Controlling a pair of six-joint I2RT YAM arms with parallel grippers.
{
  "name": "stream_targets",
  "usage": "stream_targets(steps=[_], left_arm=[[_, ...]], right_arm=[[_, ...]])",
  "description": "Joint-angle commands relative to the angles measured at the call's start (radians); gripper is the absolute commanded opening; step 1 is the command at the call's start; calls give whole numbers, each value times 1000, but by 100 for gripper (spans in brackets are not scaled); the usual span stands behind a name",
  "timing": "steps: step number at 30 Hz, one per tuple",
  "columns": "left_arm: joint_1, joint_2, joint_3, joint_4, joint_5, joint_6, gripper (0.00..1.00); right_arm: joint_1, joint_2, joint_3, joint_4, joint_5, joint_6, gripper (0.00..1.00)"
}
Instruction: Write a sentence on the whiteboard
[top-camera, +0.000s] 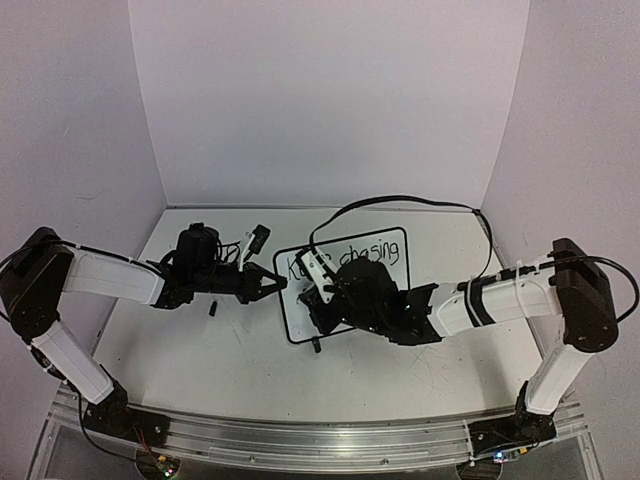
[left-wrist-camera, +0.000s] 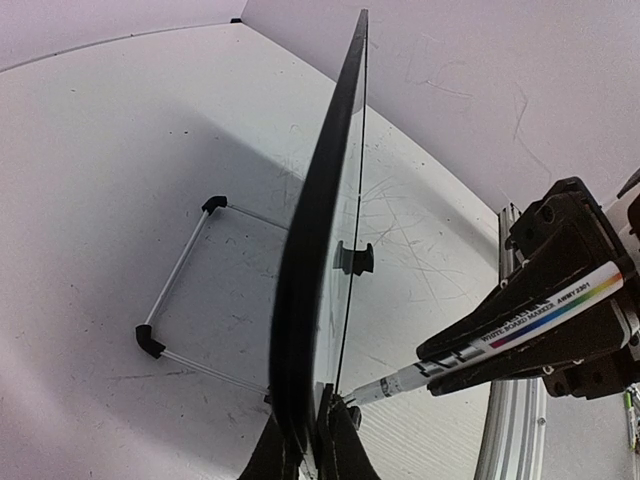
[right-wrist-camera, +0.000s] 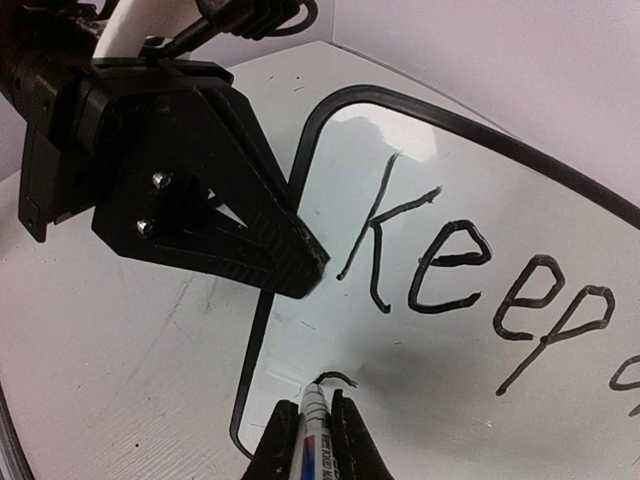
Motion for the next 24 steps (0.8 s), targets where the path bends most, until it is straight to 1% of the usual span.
stream_targets(steps=[1,15,24], left_arm=[[15,-25,26,-24,-164,79,0],[15,-26,27,-34,-168,82,0],[15,-29,24,-37,-168,82,0]], right_arm=[[6,10,2,-5,-9,19,0],[6,-14,-11,-22,62,-3,0],[5,-26,-10,0,147,-17,0]])
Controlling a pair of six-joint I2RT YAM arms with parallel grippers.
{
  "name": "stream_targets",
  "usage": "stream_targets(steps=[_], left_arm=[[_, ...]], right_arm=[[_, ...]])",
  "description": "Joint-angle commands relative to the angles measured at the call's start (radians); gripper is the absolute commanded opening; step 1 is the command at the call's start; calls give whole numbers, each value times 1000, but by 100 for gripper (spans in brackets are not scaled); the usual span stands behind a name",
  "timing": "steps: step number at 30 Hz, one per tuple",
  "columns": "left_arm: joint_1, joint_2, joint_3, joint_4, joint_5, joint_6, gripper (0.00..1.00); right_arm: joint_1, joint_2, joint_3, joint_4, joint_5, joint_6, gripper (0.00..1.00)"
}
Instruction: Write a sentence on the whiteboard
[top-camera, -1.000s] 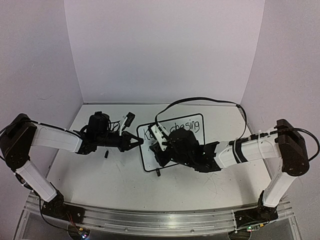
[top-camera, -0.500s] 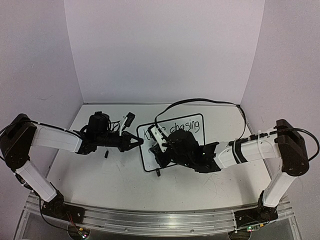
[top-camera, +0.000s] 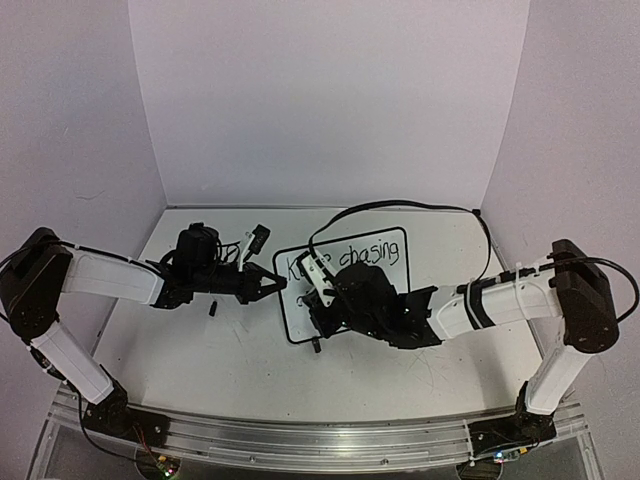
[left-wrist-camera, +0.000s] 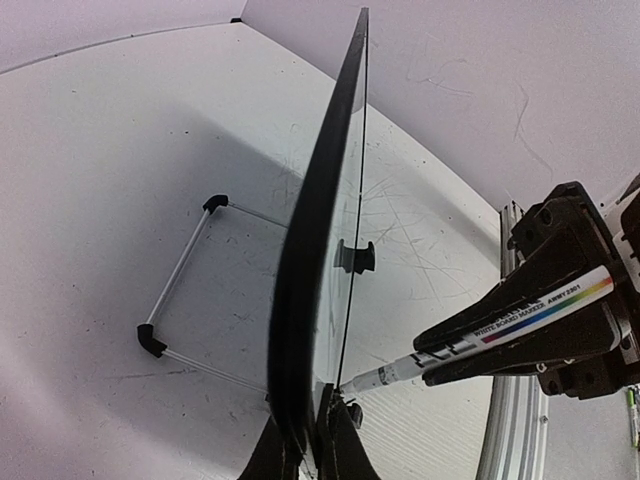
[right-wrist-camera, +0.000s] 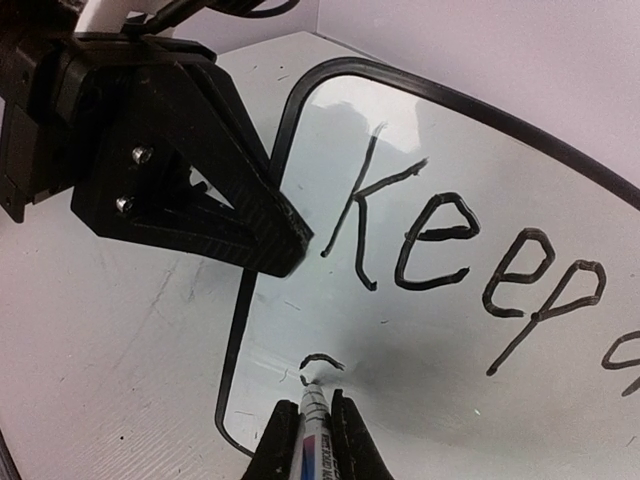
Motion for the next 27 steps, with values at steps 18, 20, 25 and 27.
stream_targets(steps=[18,20,25,27], left_arm=[[15,-20,26,-28,-153,70,0],[16,-20,25,-28,-153,71,0],[16,-17,28,-28,-152,71,0],[16,-17,28,-28,-152,71,0]], right_arm=[[-15,-45,-1,97,141,-15,0],[-18,-45,5,100,145,-15,0],[-24,-45,19,107,157,-18,0],[-25,-48,21,111,159,-18,0]])
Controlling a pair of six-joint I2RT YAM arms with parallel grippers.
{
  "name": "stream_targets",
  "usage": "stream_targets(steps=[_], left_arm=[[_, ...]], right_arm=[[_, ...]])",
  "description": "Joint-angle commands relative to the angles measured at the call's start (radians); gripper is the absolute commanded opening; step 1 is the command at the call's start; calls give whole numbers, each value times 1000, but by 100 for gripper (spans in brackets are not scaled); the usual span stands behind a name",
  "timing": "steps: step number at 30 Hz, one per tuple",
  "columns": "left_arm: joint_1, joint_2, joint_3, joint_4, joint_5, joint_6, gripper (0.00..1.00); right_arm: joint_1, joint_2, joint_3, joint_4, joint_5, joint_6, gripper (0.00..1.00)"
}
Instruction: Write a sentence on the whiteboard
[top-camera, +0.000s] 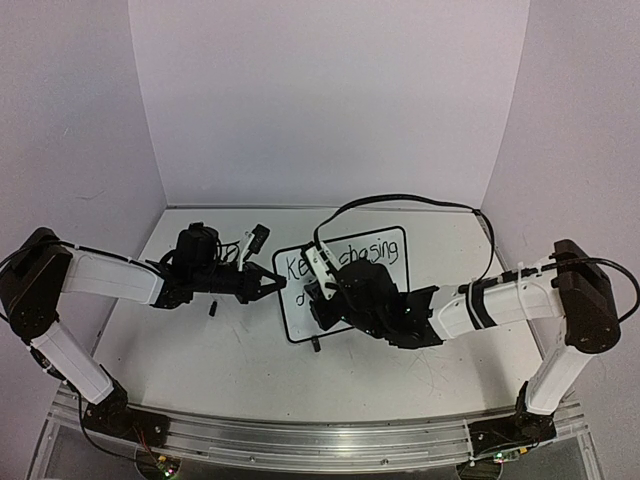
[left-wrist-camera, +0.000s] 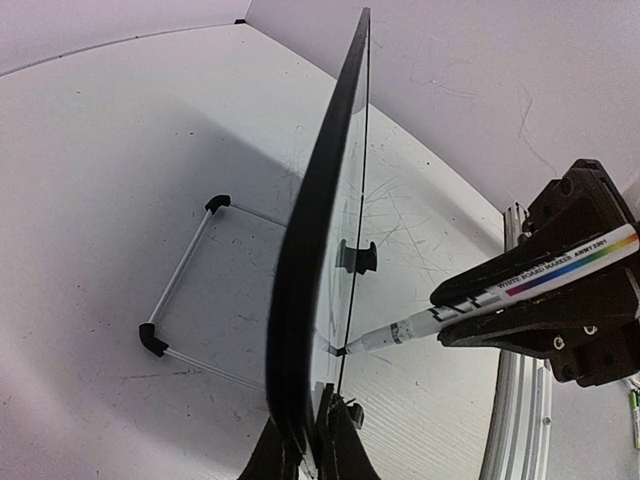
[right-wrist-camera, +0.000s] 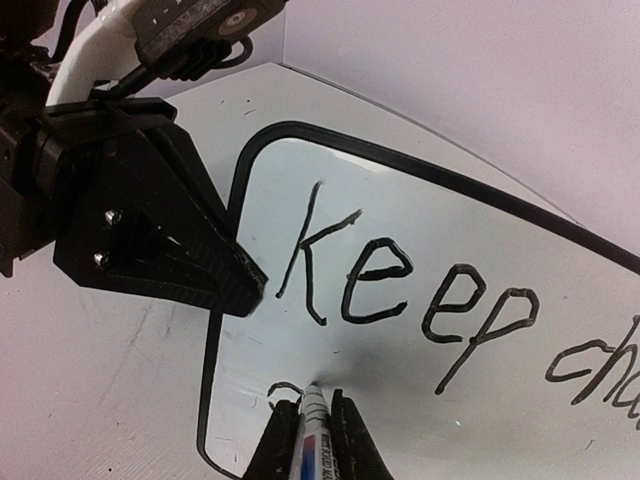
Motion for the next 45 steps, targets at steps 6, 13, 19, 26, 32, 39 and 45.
stream_targets(steps=[6,13,19,26,32,39,45], left_arm=[[15,-13,31,-28,-144,71,0],[15,-12,32,-29,-144,72,0],[15,-16,31,-28,-147,74,0],[16,-13,33,-28,-150,75,0],[15,-15,35,-30,-153,79,0],[15,-18,31,-33,-156,80,0],[15,-17,33,-34,-160,83,0]], right_arm=[[-29,-49,23,62,79,-14,0],[-32,-53,28,64,77,-14,0],[-33,-42,17,56,45,-7,0],[-32,-42,-9,33,2,28,0],[-30,-41,-27,25,-13,48,0],[-24,-37,-43,21,-25,62,0],[-20,-33,-55,18,-34,72,0]])
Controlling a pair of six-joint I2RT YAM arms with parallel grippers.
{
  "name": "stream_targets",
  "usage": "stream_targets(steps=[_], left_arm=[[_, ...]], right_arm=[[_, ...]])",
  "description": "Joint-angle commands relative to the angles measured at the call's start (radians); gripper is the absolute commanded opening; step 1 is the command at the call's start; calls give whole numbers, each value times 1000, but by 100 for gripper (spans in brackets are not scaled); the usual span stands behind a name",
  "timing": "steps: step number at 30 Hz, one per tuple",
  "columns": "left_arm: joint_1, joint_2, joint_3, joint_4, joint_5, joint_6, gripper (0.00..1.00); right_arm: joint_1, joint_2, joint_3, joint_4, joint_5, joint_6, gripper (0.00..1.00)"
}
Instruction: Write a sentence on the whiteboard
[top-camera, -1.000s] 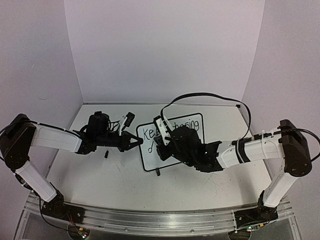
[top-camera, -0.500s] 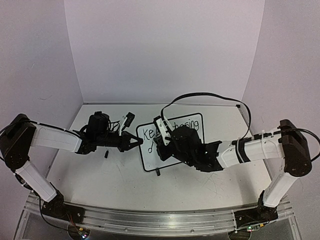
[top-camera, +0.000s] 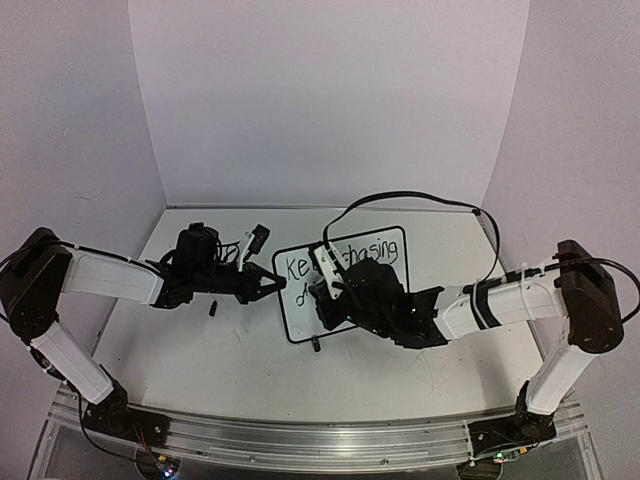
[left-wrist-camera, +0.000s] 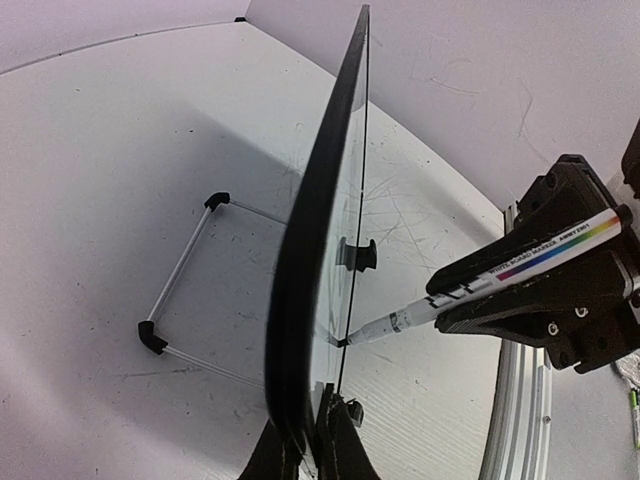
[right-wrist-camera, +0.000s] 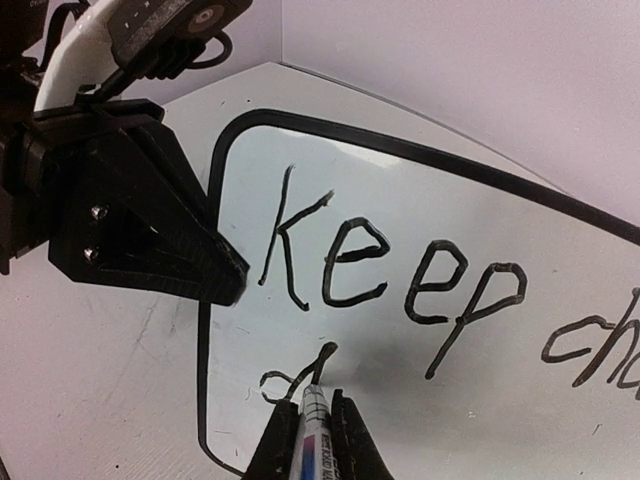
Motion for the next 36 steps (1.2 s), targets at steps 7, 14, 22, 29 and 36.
stream_targets(steps=[7,14,22,29,36], left_arm=[[16,-12,31,-28,-163,81,0],[15,-9,30,-29,-163,83,0],[15,-16,26,-33,-169,84,0],[16,-16,28,-35,-169,86,0],[14,-17,29,-39,-169,87,0]], right_arm=[[0,-6,-27,-23,2,28,0],[0,-48,-30,-32,18,15,0],[-10,-102,-31,-9,-32,-4,0],[-13,-71,-6,11,-33,-26,0],[-13,-42,16,25,-42,-29,0]])
